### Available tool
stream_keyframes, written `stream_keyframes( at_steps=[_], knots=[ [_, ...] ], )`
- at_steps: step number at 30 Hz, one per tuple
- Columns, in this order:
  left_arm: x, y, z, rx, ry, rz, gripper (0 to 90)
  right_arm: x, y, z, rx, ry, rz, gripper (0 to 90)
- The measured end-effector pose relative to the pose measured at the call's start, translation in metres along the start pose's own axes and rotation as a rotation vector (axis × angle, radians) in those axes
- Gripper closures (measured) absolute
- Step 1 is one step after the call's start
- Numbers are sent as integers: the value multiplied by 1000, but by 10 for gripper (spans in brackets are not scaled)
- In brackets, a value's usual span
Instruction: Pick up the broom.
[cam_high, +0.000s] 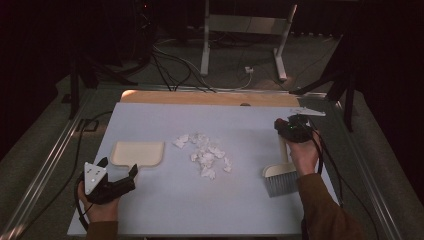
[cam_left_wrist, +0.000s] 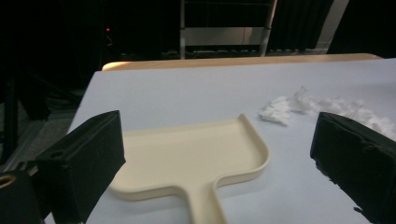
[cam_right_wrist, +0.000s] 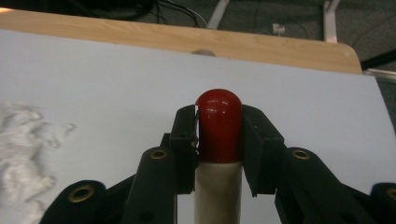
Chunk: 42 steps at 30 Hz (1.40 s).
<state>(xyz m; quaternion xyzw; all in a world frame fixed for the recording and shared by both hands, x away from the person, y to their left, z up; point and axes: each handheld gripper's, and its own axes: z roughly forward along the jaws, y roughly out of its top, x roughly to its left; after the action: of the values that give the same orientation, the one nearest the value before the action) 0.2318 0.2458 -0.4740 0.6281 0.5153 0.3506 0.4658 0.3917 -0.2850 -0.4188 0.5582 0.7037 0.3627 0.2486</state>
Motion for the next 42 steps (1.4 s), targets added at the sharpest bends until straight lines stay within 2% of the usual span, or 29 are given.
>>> stream_keyframes(
  at_steps=[2, 3, 4, 9, 14, 21, 29, 31, 38, 42],
  knots=[
    [-8, 6, 6, 3, -31, -3, 21, 6, 2, -4, -14, 10, -14, 687],
    [-8, 6, 6, 3, -31, -3, 18, 6, 2, -4, -14, 10, -14, 687],
    [-12, 8, 9, 2, -43, -8, 15, 14, 4, -8, -32, 26, -25, 687],
    [-31, 16, 21, -3, -98, -27, 6, 30, 8, -17, -69, 59, -53, 687],
    [-56, 23, 37, -1, -167, -23, 5, 42, 14, -24, -107, 92, -60, 687],
    [-93, 29, 63, 28, -296, -20, 5, 58, 17, -35, -147, 141, -68, 687],
    [-129, 38, 83, 28, -390, -22, 6, 71, 16, -47, -178, 182, -81, 688],
    [-137, 39, 85, 23, -412, -26, 6, 78, 15, -51, -180, 191, -106, 688],
    [-166, 38, 93, 40, -489, 3, 6, 85, 15, -64, -207, 223, -121, 688],
    [-183, 34, 98, 59, -541, 41, 20, 86, 14, -68, -215, 228, -123, 688]
  ],
)
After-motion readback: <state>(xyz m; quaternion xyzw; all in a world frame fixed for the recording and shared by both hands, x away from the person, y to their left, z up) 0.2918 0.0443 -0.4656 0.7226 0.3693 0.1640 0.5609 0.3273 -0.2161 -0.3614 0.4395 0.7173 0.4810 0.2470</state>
